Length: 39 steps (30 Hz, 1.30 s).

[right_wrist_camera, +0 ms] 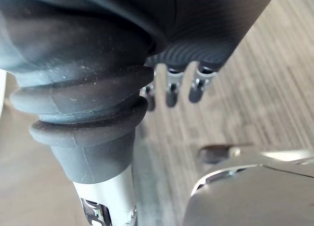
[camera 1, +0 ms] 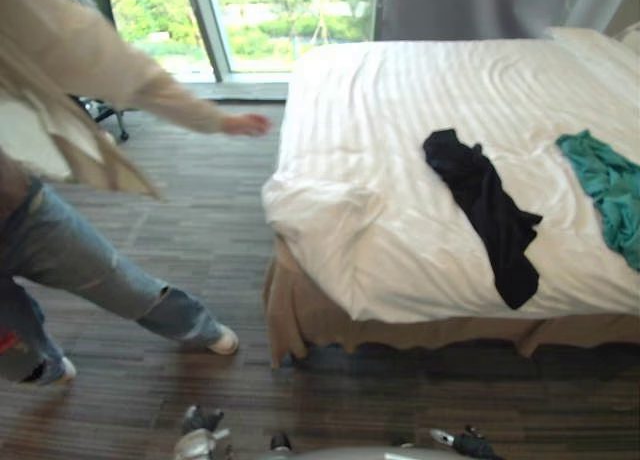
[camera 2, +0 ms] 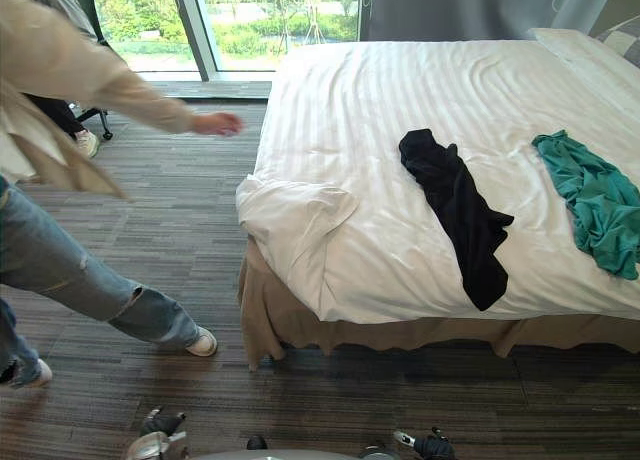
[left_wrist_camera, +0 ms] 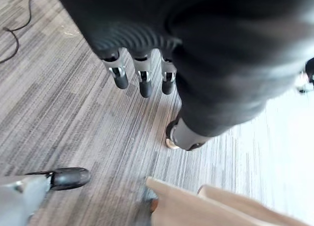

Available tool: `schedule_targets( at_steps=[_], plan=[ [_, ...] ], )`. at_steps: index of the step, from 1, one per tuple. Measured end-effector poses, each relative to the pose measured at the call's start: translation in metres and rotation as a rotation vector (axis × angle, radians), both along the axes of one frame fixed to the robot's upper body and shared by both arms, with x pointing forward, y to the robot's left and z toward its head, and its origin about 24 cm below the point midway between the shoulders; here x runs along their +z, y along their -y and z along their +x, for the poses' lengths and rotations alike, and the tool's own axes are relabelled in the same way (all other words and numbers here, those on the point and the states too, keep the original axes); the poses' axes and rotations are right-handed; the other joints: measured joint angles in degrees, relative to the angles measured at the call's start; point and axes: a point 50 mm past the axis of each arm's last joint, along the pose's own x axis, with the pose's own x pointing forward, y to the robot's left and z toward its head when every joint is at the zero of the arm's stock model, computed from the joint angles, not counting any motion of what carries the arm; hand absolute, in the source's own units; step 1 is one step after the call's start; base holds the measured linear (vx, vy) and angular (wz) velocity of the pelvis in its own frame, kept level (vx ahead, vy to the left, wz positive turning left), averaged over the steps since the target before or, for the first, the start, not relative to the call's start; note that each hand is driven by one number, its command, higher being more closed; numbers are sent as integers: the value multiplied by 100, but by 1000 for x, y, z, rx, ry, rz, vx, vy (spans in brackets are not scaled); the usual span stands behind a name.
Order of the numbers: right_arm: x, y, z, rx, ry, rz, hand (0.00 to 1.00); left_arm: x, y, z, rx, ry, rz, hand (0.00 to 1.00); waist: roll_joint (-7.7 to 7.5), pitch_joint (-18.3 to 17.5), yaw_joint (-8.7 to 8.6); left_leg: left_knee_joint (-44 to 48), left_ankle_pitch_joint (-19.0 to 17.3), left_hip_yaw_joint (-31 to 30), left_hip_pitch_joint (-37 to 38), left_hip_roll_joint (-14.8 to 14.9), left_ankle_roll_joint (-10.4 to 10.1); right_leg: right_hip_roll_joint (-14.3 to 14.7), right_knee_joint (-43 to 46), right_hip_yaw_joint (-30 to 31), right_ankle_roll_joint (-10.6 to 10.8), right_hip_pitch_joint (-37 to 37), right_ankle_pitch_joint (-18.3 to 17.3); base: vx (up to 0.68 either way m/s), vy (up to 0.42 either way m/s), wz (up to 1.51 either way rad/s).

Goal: Tidy the bed and pick cloth on bed and put in laundry

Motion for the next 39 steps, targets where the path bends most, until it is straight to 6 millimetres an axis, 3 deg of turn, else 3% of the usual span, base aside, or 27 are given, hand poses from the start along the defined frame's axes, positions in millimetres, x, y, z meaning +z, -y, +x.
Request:
schedule_targets(
  at_steps=[1,3,4,6,9,10,14,17,21,24,29,33,36,39],
  plan=[
    [0,0,-2,-1,-3,-1,0,10,-11,9,14,39,37,0,-4,-3,0,0,-10,0,-2,0,-7,0,-8,12,0,1,0,0,0,0],
    [-1,0,-9,-6,-18,0,0,60,-44,51,17,203,197,0,-19,-16,0,0,-26,-1,-25,-6,-6,-2,-29,22,-8,-2,8,18,2,0],
    [-1,0,-11,-7,-21,-1,0,75,-49,63,3,248,246,0,-23,-18,0,0,-29,-2,-38,-9,-9,-5,-33,22,-16,-6,15,45,4,2],
    [-2,0,-16,-21,-25,1,0,130,-52,103,-97,389,442,0,-11,-22,-9,1,-15,-7,-65,-35,-3,-25,-33,26,13,-3,40,78,9,0],
    [-1,0,-16,-33,-17,3,0,161,-37,133,-198,459,585,0,16,-38,-58,3,-29,4,-57,-72,-11,-57,-45,42,26,-6,31,78,10,-4],
    [-1,0,-15,-43,-11,6,0,175,-23,151,-262,484,646,0,25,-36,-104,7,-29,29,-58,-83,-12,-70,-53,53,29,-8,25,68,6,-2],
    [0,0,-13,-73,15,12,0,199,12,180,-426,527,801,0,51,-32,-278,38,-29,246,-36,-83,-12,-70,-49,201,26,-107,25,48,0,-19],
    [0,2,-20,-107,11,7,0,205,43,196,-551,550,852,0,138,-25,-409,41,-29,339,4,-85,-12,-70,-34,293,26,-139,26,5,-7,-22],
    [1,6,-23,-141,14,-2,0,210,100,217,-776,588,925,0,330,43,-640,38,-28,491,30,-79,-11,-63,79,479,22,-289,24,-36,-4,-21],
    [1,8,-25,-178,22,-3,0,208,127,229,-909,557,950,0,399,73,-747,32,-29,628,68,-62,-11,-43,173,605,20,-383,24,-75,-3,-24],
    [0,6,-30,-205,11,0,0,184,131,235,-999,399,938,0,415,124,-958,5,-45,727,56,1,-32,20,250,699,-2,-512,44,-72,-9,-12],
    [1,8,-31,-219,14,-13,0,166,124,232,-1023,292,903,0,467,237,-968,4,-51,831,10,13,-38,37,277,821,-5,-690,63,-61,-3,-14],
    [3,10,-26,-224,34,-21,0,171,118,238,-997,267,901,0,530,373,-964,6,-44,913,-250,13,-37,34,360,879,7,-1022,118,-34,2,-10],
    [4,11,-15,-226,63,-22,0,198,109,251,-930,303,931,0,534,595,-993,34,17,938,-640,-19,18,31,409,1047,23,-1466,228,14,2,-18]
  ],
)
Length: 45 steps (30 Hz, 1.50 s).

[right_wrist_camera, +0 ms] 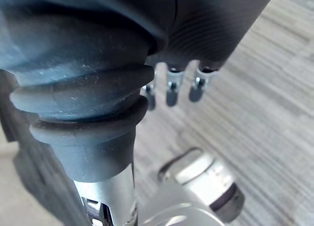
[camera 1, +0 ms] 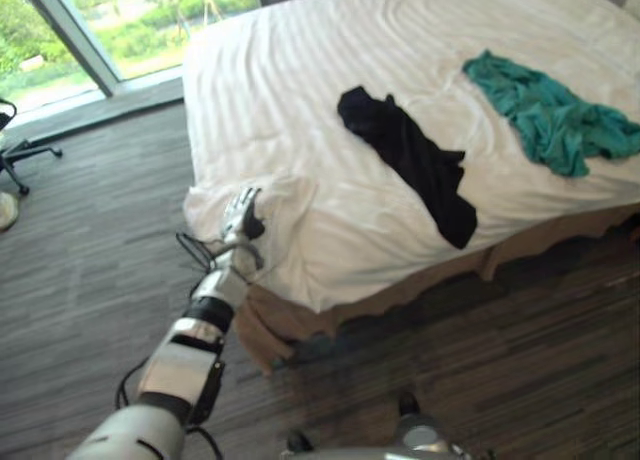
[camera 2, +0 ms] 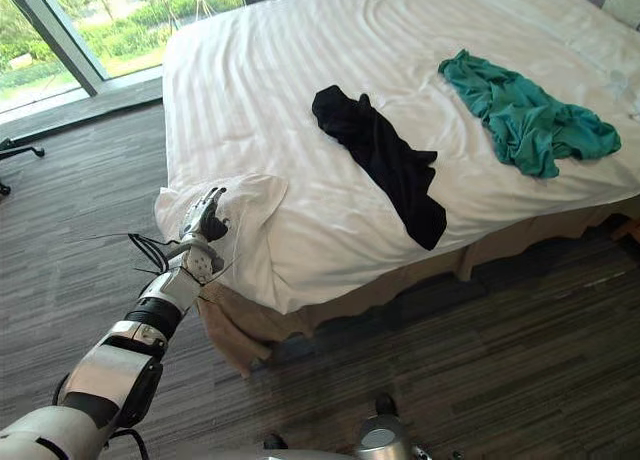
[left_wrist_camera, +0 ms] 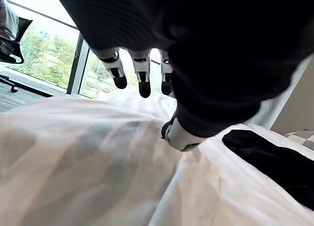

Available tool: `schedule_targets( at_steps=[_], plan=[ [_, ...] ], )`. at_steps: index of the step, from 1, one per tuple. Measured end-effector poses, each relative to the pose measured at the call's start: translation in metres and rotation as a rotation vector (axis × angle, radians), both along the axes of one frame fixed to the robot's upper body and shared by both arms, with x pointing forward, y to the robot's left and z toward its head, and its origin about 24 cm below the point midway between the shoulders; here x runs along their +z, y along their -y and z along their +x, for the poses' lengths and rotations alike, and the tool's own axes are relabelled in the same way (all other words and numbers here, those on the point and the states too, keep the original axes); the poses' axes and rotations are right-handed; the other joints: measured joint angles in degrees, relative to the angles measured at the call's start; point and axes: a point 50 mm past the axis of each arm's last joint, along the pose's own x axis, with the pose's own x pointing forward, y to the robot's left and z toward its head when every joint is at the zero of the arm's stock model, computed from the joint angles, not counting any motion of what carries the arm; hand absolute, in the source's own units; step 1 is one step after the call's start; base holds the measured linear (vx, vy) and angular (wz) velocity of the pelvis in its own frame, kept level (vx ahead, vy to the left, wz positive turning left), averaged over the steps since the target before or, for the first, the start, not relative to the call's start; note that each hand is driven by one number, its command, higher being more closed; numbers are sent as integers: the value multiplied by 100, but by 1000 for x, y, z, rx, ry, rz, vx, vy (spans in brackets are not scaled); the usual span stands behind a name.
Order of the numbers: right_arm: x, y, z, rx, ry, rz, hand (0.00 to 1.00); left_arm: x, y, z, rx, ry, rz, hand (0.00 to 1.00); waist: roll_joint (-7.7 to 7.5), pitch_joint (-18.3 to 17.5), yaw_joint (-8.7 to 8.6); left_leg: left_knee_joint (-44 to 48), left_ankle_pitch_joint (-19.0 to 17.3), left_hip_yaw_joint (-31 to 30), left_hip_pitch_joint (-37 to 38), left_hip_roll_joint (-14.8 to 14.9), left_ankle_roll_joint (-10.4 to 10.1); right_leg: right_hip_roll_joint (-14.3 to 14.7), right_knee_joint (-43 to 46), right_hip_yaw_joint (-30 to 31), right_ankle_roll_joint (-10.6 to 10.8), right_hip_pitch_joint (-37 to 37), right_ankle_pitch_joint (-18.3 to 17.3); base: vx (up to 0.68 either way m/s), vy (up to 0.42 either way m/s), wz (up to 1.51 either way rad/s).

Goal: Tidy the bed and pick cloth on bed and put in laundry

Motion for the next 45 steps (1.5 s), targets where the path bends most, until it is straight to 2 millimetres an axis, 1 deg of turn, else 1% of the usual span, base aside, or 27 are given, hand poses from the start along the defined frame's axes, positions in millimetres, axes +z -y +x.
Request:
schedule_targets(
  at_steps=[2,7,8,10,11,12,13,16,18,19,20,21,22,23,24,25,27,28,29,30,31,32,33,36,37,41,45],
  plan=[
    [1,-1,7,-9,25,1,0,23,-4,8,15,57,4,0,-12,231,-118,5,44,1,-217,-37,47,-29,18,32,7,-225,37,17,3,-2],
    [2,-3,17,-33,69,11,0,60,-20,16,71,171,1,0,-44,572,-139,7,76,136,-720,-66,80,-38,58,211,12,-817,120,31,15,-11],
    [2,-7,21,-37,85,20,0,74,-26,17,89,210,6,100,-89,714,-139,7,100,160,-831,-67,87,-35,54,247,14,-948,156,9,6,-6],
    [4,-9,26,-58,115,13,0,106,-32,20,117,317,23,100,-122,830,-124,4,176,178,-1206,-72,114,-41,33,258,10,-1301,246,-14,4,2],
    [5,-9,28,-55,125,11,0,116,-34,21,124,348,30,100,-137,842,-119,3,197,193,-1319,-70,116,-38,4,268,4,-1401,291,0,0,0],
    [6,-12,32,-46,143,12,0,139,-38,20,144,428,43,100,-191,874,-95,3,232,243,-1522,-59,125,-31,-128,300,4,-1562,411,-23,13,-7],
    [6,-14,33,-31,143,11,0,148,-39,18,149,467,50,100,-209,882,-82,2,247,278,-1596,-47,124,-33,-218,317,12,-1600,478,-20,12,-9],
    [7,-13,31,-8,138,-8,0,153,-36,19,142,480,59,100,-213,881,2,-13,247,319,-1574,10,123,-37,-254,336,12,-1579,502,-7,7,-6],
    [9,-12,29,25,138,-20,0,148,-31,20,128,465,63,100,-221,877,52,-19,261,321,-1484,43,100,-16,-247,304,12,-1477,501,4,-6,3],
    [9,-12,29,34,140,-23,0,140,-29,20,120,445,58,100,-221,877,52,-1,265,321,-1410,59,94,-10,-247,271,12,-1385,501,9,-8,8],
    [9,-12,29,41,138,-26,0,128,-27,20,112,410,49,100,-227,874,58,2,267,320,-1295,69,93,-6,-241,253,13,-1262,499,17,2,10],
    [9,-12,29,47,136,-27,0,107,-27,18,108,365,15,100,-233,869,70,3,267,316,-1109,71,92,-9,-233,225,17,-1062,492,14,10,7],
    [9,-12,29,51,134,-28,0,99,-27,16,109,349,0,100,-241,864,70,3,267,312,-1037,67,92,-15,-231,205,25,-985,480,9,19,10],
    [9,-12,28,53,130,-28,0,86,-27,13,104,320,-13,100,-250,858,74,8,267,289,-919,51,92,-29,-222,136,12,-853,448,-6,20,15],
    [9,-11,27,55,125,-28,0,65,-30,6,98,277,-56,100,-256,850,81,9,267,237,-757,32,92,-51,-142,33,-20,-693,356,-11,20,19],
    [8,-10,27,56,120,-29,0,56,-31,2,97,265,-77,100,-256,850,78,9,267,196,-693,28,92,-60,-104,-8,-16,-623,314,-19,15,27],
    [6,-9,23,55,91,-25,0,17,-39,-20,123,214,-191,100,-250,735,131,8,267,-39,-528,23,92,-59,-22,-229,-53,-375,205,-30,13,38],
    [6,-9,21,57,81,-27,0,5,-42,-27,132,190,-213,100,-248,687,186,8,267,-80,-509,26,92,-54,-22,-272,-57,-328,191,-33,12,43],
    [4,-8,17,64,53,-26,0,-15,-46,-40,152,150,-253,100,-244,565,239,7,275,-198,-500,33,84,-53,-22,-388,-58,-250,154,-25,2,47],
    [2,-8,13,58,32,-22,0,-43,-55,-61,199,86,-298,100,-250,469,299,4,285,-328,-415,33,93,-51,-18,-519,-58,-88,112,-15,-4,47],
    [2,-7,11,53,25,-20,0,-55,-57,-71,222,60,-323,100,-252,435,342,2,285,-353,-369,29,93,-50,-22,-550,-54,-12,92,0,-3,42],
    [1,-7,10,58,11,-20,0,-74,-63,-90,270,30,-373,100,-263,325,385,-2,280,-415,-314,18,91,-57,-30,-614,-48,94,66,12,7,35],
    [2,-6,10,70,6,-29,0,-86,-68,-108,307,34,-431,0,-295,161,446,-26,277,-503,-284,6,92,-71,-54,-693,-35,196,48,24,15,30],
    [2,-7,12,95,9,-30,0,-90,-65,-113,308,42,-486,0,-366,-31,577,-30,243,-517,-110,6,85,-64,-127,-707,-34,402,42,35,11,3],
    [2,-7,14,116,11,-29,0,-96,-65,-117,335,27,-511,0,-367,-63,603,-30,214,-536,11,0,79,-63,-165,-700,-27,520,36,47,0,-8],
    [0,-6,15,142,-20,-28,0,-122,-74,-136,492,-18,-650,0,-353,-152,586,-31,164,-643,185,17,35,-41,-248,-816,-13,789,-42,57,-11,7],
    [-1,-4,15,114,-34,-18,0,-136,-92,-155,627,-15,-770,0,-361,-248,594,-30,146,-676,344,24,10,-35,-260,-856,-6,980,-130,94,-18,3]
  ],
)
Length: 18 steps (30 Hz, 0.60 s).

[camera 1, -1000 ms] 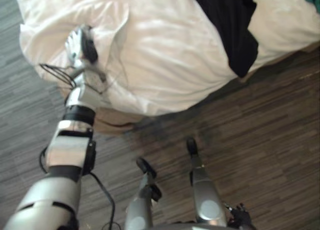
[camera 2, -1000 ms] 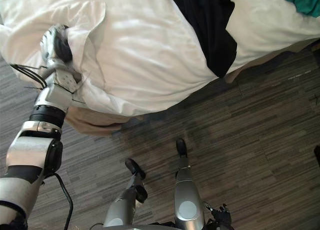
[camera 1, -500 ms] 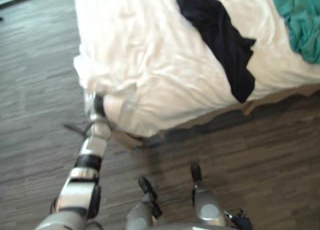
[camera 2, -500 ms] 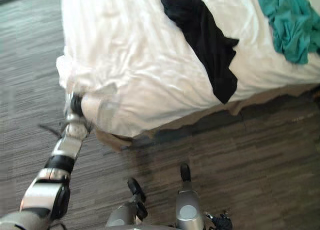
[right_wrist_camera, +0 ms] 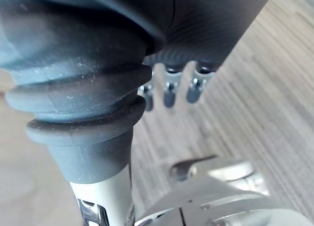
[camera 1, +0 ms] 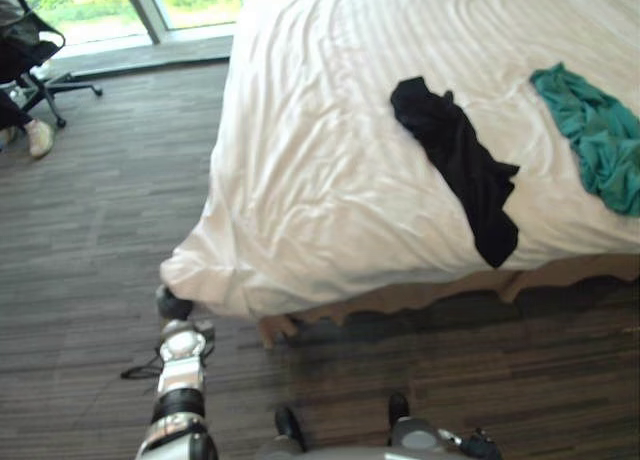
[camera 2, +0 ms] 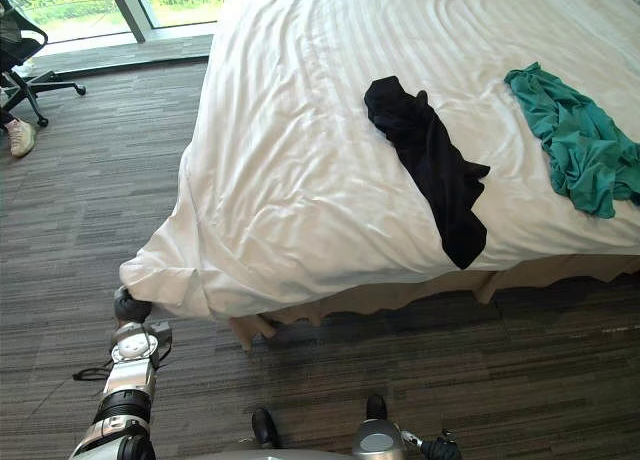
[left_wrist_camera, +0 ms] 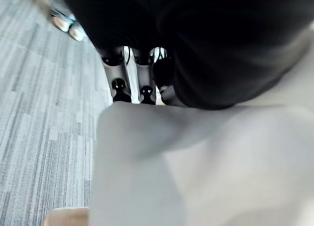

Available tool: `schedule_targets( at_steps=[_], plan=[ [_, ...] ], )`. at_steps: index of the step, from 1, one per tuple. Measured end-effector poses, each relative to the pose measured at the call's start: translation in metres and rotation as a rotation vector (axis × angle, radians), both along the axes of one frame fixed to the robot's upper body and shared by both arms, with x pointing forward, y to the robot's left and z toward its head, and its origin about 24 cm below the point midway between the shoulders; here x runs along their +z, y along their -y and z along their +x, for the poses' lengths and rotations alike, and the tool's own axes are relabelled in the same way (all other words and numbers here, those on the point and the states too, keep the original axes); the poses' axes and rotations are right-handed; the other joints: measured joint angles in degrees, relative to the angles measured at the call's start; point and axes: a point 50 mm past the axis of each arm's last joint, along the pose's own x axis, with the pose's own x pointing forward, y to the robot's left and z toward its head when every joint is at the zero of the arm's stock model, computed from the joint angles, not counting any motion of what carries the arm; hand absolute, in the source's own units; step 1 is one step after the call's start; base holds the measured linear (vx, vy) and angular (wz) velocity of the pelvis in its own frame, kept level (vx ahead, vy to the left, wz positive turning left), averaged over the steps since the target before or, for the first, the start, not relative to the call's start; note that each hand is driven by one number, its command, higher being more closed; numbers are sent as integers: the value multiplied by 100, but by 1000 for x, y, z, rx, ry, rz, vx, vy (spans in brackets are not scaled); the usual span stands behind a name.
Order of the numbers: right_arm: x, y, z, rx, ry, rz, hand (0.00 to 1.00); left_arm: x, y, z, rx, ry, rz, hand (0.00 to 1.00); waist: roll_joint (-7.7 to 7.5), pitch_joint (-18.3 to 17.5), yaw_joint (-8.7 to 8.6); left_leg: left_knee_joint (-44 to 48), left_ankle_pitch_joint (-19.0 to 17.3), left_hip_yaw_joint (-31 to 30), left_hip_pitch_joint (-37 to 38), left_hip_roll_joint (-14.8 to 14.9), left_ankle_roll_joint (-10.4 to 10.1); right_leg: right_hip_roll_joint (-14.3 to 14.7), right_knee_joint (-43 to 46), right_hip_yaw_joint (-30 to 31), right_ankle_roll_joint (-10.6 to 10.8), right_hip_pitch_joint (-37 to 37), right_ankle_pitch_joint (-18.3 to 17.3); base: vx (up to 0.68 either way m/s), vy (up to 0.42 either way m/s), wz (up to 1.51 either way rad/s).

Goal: Tidy the bed and pick cloth on bed and put in laundry

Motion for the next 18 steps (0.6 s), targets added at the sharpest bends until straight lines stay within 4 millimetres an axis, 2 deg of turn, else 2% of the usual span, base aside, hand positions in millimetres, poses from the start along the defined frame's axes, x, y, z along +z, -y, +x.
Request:
schedule_targets(
  at_steps=[3,7,9,12,15,17,18],
  plan=[
    [2,6,6,-46,20,-2,0,-13,-7,-15,79,-29,-77,0,-6,-106,50,1,1,1,145,1,-1,-5,0,-25,16,108,-39,119,-29,-11],
    [20,24,36,-55,153,-67,0,-26,-8,-29,146,-92,-143,0,-6,-139,62,0,1,-47,189,4,-1,-13,5,-154,7,191,-84,50,-17,6],
    [45,41,65,-31,304,-154,0,-51,-12,-74,230,-231,-186,0,-23,-155,72,1,1,-46,185,3,-1,-16,7,-162,1,193,-87,43,-7,6],
    [81,57,98,-9,466,-268,0,-72,-7,-127,289,-361,-210,0,-113,-239,160,3,1,-76,117,3,-2,-16,8,-292,1,200,-88,-11,-2,21],
    [112,61,123,43,602,-345,0,-78,1,-142,254,-419,-207,0,-175,-309,334,-1,-1,-149,37,-1,-5,-24,10,-362,-1,204,-89,-73,7,26],
    [146,51,155,147,753,-401,0,-84,14,-147,208,-436,-236,0,-191,-336,376,-4,-28,-289,-52,-7,-29,-35,23,-464,-9,180,-93,-134,19,27],
    [155,47,162,168,792,-410,0,-86,19,-146,184,-434,-249,0,-196,-345,381,-4,-27,-307,-79,-8,-28,-38,38,-479,-10,161,-92,-166,29,20]
  ],
)
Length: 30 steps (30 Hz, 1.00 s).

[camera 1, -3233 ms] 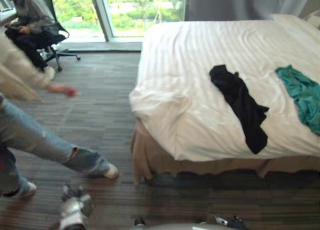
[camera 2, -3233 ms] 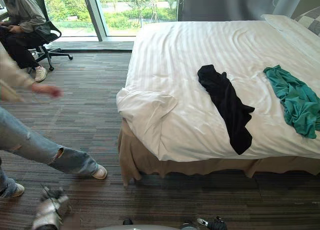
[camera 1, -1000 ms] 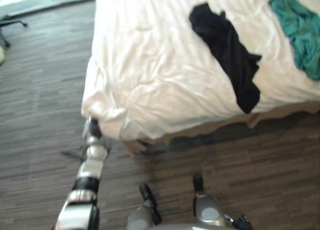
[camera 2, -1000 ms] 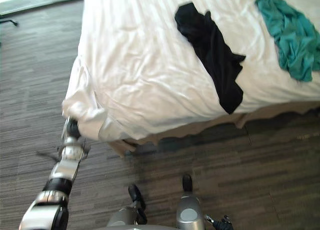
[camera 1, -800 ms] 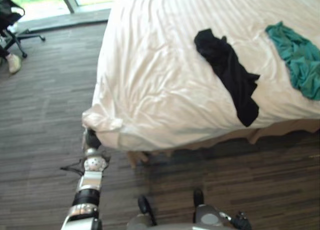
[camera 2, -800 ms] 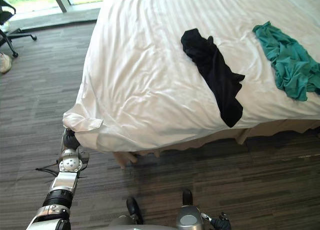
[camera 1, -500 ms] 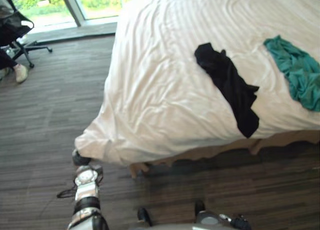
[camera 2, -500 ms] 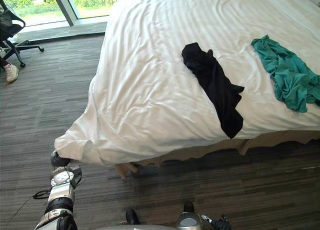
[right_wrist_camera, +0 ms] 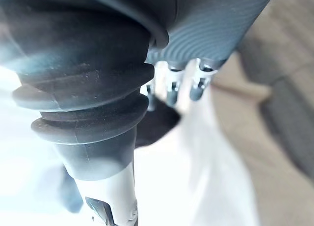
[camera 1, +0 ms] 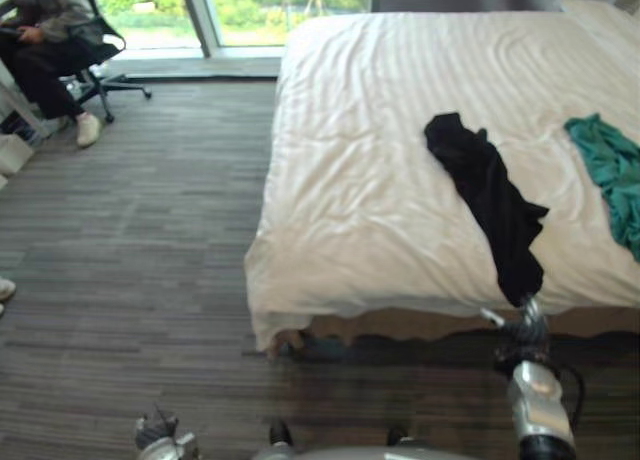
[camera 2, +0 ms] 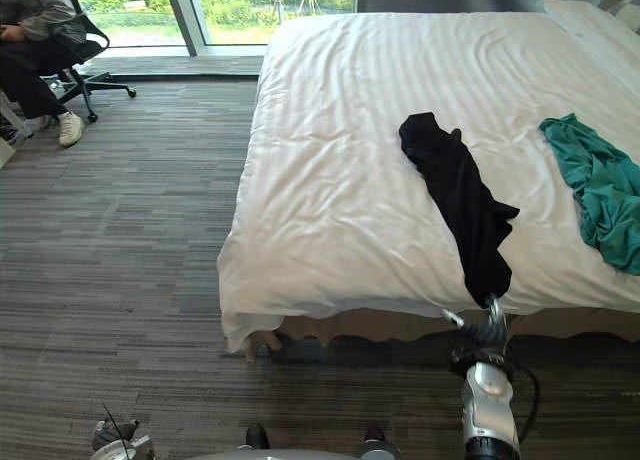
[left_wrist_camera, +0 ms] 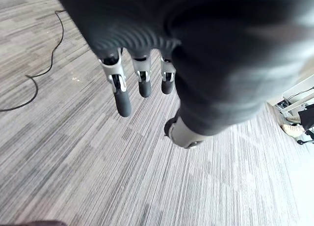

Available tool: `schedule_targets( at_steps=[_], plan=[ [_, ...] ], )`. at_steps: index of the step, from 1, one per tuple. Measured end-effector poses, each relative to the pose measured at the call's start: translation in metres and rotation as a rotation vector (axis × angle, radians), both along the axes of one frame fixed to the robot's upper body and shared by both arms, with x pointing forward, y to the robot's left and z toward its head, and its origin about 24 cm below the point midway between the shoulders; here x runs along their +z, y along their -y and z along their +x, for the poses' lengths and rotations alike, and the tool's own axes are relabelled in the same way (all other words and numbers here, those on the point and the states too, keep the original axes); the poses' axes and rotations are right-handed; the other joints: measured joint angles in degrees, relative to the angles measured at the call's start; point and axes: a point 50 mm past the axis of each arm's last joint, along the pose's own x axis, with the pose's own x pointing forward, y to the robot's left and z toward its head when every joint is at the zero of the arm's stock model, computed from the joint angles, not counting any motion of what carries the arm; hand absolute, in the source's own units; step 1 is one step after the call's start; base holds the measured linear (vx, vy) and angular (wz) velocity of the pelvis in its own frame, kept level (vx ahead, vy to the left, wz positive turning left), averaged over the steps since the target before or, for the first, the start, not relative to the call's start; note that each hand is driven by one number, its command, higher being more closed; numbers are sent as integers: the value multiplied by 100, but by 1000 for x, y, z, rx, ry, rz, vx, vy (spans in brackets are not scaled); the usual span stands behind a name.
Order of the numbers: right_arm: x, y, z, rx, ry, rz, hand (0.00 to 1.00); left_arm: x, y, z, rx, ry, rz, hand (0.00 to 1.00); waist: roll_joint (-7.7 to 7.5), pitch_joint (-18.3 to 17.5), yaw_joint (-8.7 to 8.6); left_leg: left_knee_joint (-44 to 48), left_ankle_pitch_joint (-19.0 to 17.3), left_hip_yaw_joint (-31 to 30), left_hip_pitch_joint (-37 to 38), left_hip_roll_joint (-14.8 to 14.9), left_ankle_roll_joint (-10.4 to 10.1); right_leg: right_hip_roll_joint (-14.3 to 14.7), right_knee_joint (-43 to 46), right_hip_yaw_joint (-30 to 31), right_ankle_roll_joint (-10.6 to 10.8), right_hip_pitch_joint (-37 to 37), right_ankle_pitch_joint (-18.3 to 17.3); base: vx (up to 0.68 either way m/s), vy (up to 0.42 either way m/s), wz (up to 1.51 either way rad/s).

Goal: Tidy the bed and pick cloth on bed and put in laundry

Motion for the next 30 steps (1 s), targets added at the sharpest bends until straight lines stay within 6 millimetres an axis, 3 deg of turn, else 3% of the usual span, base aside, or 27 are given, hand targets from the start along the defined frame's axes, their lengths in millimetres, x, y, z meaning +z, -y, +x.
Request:
schedule_targets(
  at_steps=[3,4,5,10,14,16,19,21,25,30],
  plan=[
    [40,-30,28,145,180,-57,0,-8,22,-6,-103,11,-95,0,-69,-85,30,-1,-31,-68,-93,-42,-1,-74,7,-37,22,-98,-20,-172,53,9],
    [46,-34,31,168,203,-64,0,-9,23,-9,-105,8,-108,0,-82,-92,38,-1,-31,-90,-108,-52,1,-77,6,-45,23,-101,-19,-99,36,12],
    [52,-41,35,209,230,-74,100,-10,23,-14,-101,0,-114,0,-107,-108,36,-1,-32,-123,-132,-71,3,-78,1,-54,24,-112,-20,-81,25,10],
    [76,-80,53,446,329,-104,100,-9,12,-30,-26,-21,-94,0,-136,-142,206,-1,-28,-164,-300,-134,11,-96,-46,-58,35,-190,-14,16,14,6],
    [104,-137,81,724,431,-55,100,-9,9,-31,22,-8,-94,0,-126,-156,386,2,125,-449,-548,-181,131,-124,-38,-268,51,-292,112,79,-7,29],
    [128,-161,99,831,485,-47,100,-9,15,-20,25,20,-106,0,-151,-141,479,37,233,-670,-797,-186,161,-104,-46,-483,34,-366,123,74,-23,55],
    [165,-180,124,904,547,-68,100,-9,34,0,13,91,-146,0,-207,-29,728,43,359,-968,-1040,-196,160,-77,-63,-770,30,-376,121,22,-19,63],
    [212,-192,141,942,636,-118,100,-6,52,23,-35,171,-184,0,-238,250,953,44,457,-1259,-1284,-190,131,-67,-44,-1022,-1,-451,76,-56,1,61],
    [268,-210,147,986,769,-138,100,9,70,57,-115,316,-205,0,-161,698,1151,42,633,-1662,-1764,-186,101,-83,346,-1393,-25,-845,-111,-106,-1,53],
    [308,-217,151,971,838,-132,100,38,87,103,-267,493,-199,0,37,1372,1377,42,858,-2204,-2520,-320,127,-474,1574,-1841,-9,-1730,-646,-76,10,55]
  ],
)
